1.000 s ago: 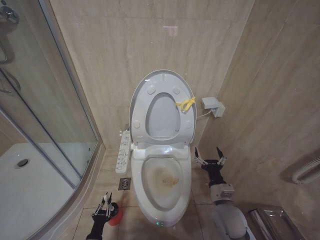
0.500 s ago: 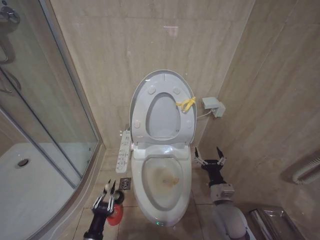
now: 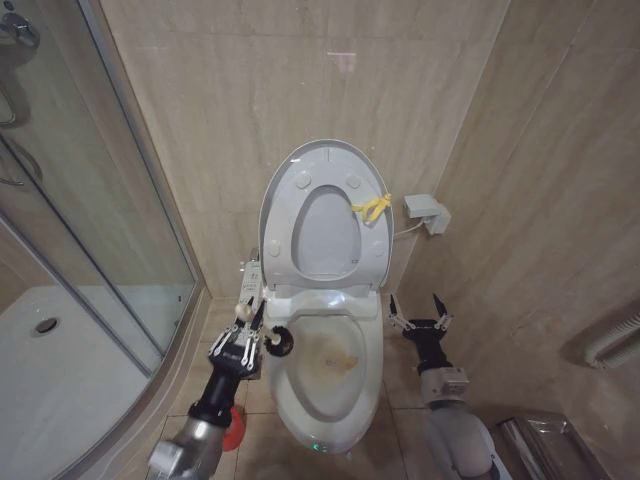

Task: Open the toilet lid, clean the toilet bowl with a toilet brush, close the toilet lid, and flush.

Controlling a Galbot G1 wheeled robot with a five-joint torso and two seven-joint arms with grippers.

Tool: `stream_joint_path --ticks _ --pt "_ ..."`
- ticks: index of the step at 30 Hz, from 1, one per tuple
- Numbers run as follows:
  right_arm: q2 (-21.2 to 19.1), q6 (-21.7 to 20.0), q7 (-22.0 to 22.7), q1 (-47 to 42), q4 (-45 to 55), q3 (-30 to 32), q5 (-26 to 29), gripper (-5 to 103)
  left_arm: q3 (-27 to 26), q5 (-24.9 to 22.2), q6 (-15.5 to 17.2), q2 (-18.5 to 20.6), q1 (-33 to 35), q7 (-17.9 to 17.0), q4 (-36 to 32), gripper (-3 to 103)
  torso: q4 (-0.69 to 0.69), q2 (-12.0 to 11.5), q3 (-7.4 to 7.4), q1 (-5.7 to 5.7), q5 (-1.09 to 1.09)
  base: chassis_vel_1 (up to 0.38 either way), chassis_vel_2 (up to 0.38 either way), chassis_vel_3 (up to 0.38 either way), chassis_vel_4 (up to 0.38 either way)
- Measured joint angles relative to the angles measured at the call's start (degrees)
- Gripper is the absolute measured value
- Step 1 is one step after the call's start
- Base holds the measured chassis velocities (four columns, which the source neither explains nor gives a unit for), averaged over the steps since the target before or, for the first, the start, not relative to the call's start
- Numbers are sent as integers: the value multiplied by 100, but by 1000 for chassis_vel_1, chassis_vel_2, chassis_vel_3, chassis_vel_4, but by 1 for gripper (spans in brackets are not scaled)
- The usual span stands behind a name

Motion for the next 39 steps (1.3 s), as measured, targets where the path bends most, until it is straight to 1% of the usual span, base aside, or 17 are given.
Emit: stream_joint_path --ticks 3,4,6,7,8,12,13,16,17,19,20,23,24,28,30,33,39 --pt "0 0 0 0 0 0 0 100 271 -165 50 4 -513 42 555 19 1 0 0 0 0 0 0 0 0" --pt "0 0 0 0 0 0 0 100 271 -165 50 4 -513 42 555 19 1 0 0 0 0 0 0 0 0" --pt "0 0 0 0 0 0 0 100 567 -260 60 -24 -898 61 985 19 0 0 0 0 0 0 0 0 0" --pt "0 0 0 0 0 0 0 100 693 -283 61 -40 -1050 68 1170 19 0 0 0 0 0 0 0 0 0" --pt "0 0 0 0 0 0 0 100 693 -283 61 -40 -1050 68 1170 19 0 0 0 0 0 0 0 0 0" --pt "-1 0 0 0 0 1 0 100 1248 -326 72 -120 -1751 90 1981 19 1 0 0 0 0 0 0 0 0" --pt "-1 0 0 0 0 1 0 100 1248 -326 72 -120 -1751 90 1981 19 1 0 0 0 0 0 0 0 0" --pt "0 0 0 0 0 0 0 100 1707 -438 244 -284 -2348 87 2583 19 0 0 0 0 1 0 0 0 0" --pt "0 0 0 0 0 0 0 100 1707 -438 244 -284 -2348 87 2583 19 0 0 0 0 1 0 0 0 0" --pt "0 0 0 0 0 0 0 100 1930 -460 285 -400 -2709 83 2953 19 -1 0 0 0 1 0 0 0 0" --pt "0 0 0 0 0 0 0 100 1930 -460 285 -400 -2709 83 2953 19 -1 0 0 0 1 0 0 0 0" --pt "0 0 0 0 0 0 0 100 2122 -382 283 -494 -3120 91 3531 19 0 0 1 0 1 0 0 0 0" --pt "0 0 0 0 0 0 0 100 2122 -382 283 -494 -3120 91 3531 19 0 0 1 0 1 0 0 0 0" --pt "0 0 0 0 0 0 0 100 2228 -360 80 -582 -3514 184 4374 19 2 0 0 0 1 0 0 0 0" --pt "0 0 0 0 0 0 0 100 2242 -359 39 -604 -3563 200 4505 19 1 0 0 0 1 0 0 0 0" --pt "0 0 0 0 0 0 0 100 2340 -372 -171 -752 -3830 294 5206 19 0 0 0 0 0 0 0 0 0" --pt "0 0 0 0 0 0 0 100 2429 -373 -369 -896 -3988 463 5717 19 0 0 0 0 0 0 0 0 0"
